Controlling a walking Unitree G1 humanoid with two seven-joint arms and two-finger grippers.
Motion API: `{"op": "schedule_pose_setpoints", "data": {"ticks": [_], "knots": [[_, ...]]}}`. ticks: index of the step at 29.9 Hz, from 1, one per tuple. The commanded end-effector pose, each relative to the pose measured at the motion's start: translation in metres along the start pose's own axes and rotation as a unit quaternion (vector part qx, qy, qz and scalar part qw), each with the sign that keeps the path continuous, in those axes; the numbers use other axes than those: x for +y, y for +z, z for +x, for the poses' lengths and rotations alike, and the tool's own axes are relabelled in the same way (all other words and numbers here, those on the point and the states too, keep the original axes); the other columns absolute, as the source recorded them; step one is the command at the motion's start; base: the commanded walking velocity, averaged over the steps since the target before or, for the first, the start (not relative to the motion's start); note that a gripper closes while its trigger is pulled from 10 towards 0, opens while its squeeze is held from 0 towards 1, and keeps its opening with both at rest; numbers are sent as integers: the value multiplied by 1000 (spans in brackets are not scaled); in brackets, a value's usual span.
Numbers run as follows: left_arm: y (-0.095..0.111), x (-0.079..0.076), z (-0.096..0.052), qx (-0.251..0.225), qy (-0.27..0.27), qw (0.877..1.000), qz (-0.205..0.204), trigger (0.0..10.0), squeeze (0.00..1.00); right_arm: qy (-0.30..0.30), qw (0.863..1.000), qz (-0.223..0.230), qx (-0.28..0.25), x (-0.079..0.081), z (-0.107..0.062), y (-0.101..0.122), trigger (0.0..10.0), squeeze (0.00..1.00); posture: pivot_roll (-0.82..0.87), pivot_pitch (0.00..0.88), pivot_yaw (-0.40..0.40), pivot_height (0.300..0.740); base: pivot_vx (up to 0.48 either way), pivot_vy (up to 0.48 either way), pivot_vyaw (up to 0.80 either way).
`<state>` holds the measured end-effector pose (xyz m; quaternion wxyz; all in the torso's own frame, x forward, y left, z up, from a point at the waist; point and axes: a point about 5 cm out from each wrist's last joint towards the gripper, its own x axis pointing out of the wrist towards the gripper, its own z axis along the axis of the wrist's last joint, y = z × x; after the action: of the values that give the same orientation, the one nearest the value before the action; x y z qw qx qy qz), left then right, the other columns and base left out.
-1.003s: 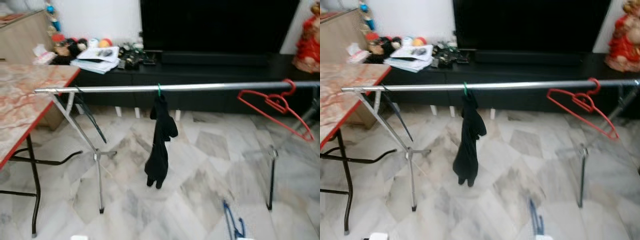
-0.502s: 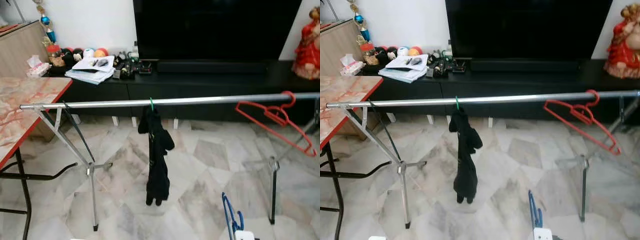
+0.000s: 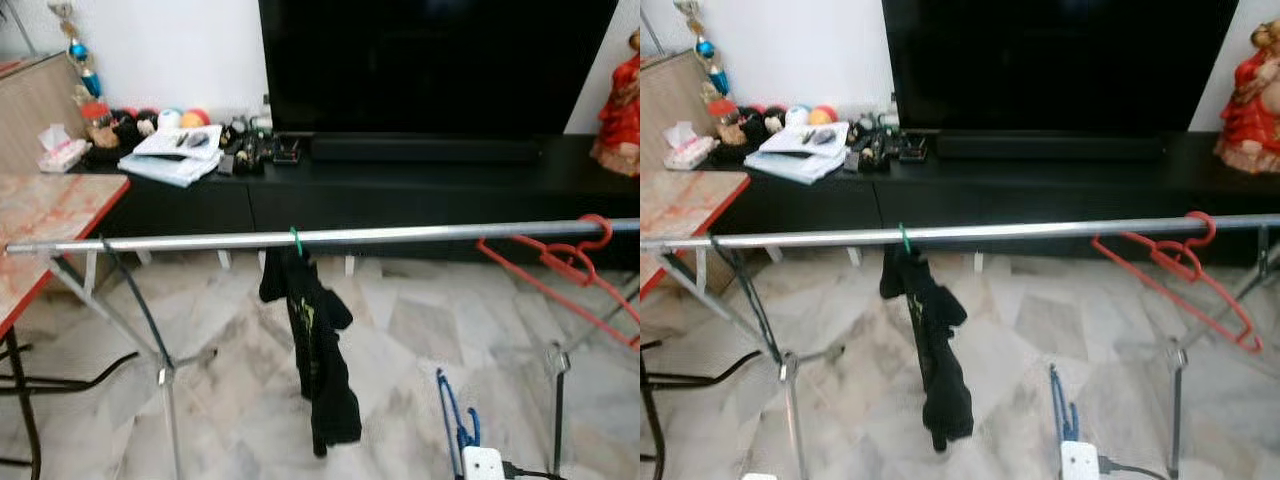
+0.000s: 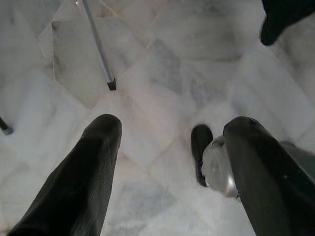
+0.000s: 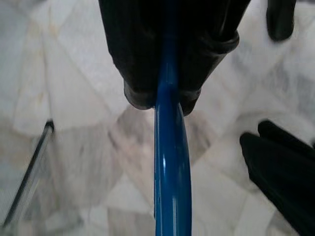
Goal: Hang hanger
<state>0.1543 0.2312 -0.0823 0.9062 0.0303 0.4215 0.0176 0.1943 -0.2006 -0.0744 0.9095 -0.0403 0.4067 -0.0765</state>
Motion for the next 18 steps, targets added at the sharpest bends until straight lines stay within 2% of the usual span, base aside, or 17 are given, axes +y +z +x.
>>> {"op": "schedule_pose_setpoints", "data": {"ticks": [1, 12, 18], "knots": [[-7, 6, -3, 13, 8, 1000, 4, 10000, 0, 10, 1000, 6, -3, 9, 0, 1, 10000, 0, 26, 30, 26, 740, 296, 0, 0], [-7, 3, -3, 12, 6, 1000, 5, 10000, 0, -3, 1000, 21, -19, 5, 2, 10, 10000, 0, 31, 51, 21, 740, 296, 0, 0], [-9, 4, -3, 14, 10, 1000, 4, 10000, 0, -17, 997, 54, -45, 3, 5, 28, 10000, 0, 33, 57, 22, 740, 0, 0, 0]]}}
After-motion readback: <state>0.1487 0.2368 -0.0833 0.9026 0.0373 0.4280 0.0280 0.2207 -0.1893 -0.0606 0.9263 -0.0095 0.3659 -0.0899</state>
